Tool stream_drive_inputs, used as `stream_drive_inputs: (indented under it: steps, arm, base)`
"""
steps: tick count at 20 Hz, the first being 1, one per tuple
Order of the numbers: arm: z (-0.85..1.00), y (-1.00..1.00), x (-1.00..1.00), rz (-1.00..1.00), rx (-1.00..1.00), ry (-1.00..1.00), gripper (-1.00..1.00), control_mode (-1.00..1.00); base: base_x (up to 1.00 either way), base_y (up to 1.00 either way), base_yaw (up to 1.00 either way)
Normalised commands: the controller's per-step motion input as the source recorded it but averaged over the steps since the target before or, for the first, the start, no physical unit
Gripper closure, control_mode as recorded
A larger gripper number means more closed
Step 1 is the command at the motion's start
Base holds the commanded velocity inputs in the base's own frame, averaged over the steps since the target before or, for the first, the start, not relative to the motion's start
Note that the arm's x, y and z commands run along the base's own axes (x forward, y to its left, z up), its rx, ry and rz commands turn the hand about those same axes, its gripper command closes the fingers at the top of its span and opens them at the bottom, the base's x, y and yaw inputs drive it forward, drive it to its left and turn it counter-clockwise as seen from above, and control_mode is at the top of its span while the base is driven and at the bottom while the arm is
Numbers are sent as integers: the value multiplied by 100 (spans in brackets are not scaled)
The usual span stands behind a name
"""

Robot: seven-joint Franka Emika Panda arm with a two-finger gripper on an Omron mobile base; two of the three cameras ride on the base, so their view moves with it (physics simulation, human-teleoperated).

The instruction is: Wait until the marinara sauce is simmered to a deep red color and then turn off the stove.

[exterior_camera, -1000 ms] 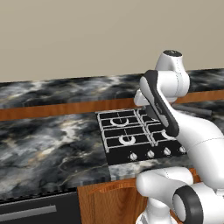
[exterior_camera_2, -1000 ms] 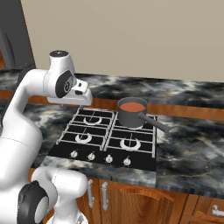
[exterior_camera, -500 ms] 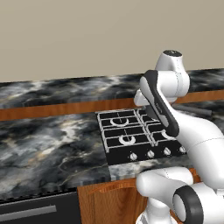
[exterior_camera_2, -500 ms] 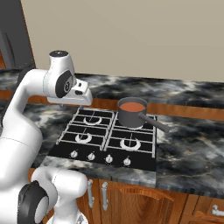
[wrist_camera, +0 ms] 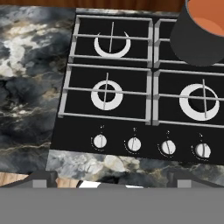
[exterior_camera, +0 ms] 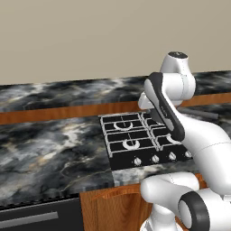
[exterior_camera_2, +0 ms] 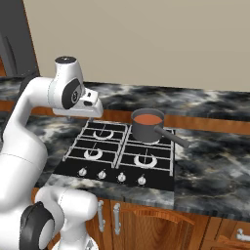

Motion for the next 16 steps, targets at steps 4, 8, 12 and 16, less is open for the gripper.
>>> stream_drive_inputs:
  steps: [4, 8, 12, 16]
  arm:
    - [0, 0, 0, 0, 0, 0, -100, -100]
    - [0, 0, 0, 0, 0, 0, -100, -100]
    - [0, 0, 0, 0, 0, 0, -100, -100]
    - [0, 0, 0, 0, 0, 0, -100, -100]
  base:
    - [0, 0, 0]
    - [0, 0, 0]
    - [0, 0, 0]
    - [0, 0, 0]
